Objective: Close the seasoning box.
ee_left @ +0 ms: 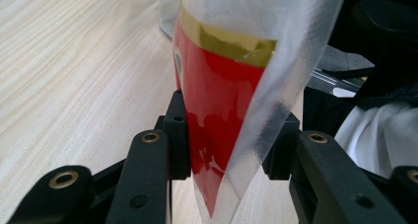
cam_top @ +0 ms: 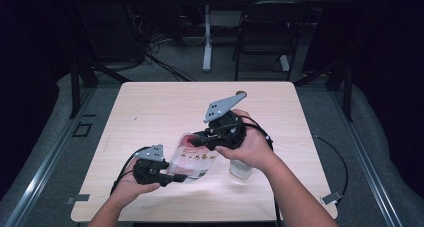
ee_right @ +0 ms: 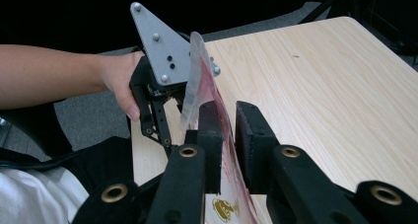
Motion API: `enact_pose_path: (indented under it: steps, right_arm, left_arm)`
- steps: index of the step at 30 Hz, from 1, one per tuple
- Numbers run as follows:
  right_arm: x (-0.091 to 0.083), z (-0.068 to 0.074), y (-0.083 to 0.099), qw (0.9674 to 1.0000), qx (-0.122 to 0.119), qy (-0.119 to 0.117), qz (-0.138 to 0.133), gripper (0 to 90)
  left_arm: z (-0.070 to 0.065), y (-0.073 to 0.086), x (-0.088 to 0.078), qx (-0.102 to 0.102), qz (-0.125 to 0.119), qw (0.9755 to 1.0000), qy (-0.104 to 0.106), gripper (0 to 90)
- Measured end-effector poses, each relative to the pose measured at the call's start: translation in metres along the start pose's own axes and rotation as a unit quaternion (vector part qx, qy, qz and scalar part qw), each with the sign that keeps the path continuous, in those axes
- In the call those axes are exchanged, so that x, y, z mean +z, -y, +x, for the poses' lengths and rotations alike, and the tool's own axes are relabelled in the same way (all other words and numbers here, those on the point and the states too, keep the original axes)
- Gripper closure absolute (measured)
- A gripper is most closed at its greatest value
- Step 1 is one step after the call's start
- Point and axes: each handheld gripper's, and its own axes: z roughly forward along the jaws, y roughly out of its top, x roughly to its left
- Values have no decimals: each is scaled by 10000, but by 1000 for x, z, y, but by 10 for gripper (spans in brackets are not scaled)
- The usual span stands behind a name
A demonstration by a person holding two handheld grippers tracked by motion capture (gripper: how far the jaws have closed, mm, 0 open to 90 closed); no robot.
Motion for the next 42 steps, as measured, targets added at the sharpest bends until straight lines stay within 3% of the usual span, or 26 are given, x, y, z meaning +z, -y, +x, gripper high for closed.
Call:
enact_pose_path:
  steps: [13, 20, 27, 42]
  right_arm:
    - [-11, -6, 14, 9998, 106, 185, -59, 746]
    - [-11, -7, 30, 9994, 193, 267, -102, 737]
    - [-10, -8, 46, 9991, 242, 312, -177, 784]
    - [0, -11, 73, 9979, 314, 416, -382, 873]
  left_arm:
    - [3, 3, -6, -76, 18, 10000, -39, 638]
    - [2, 4, -3, -20, 238, 9996, -136, 638]
    - [2, 5, 1, -15, 400, 9991, -158, 640]
    - [3, 7, 5, -72, 778, 9961, -420, 643]
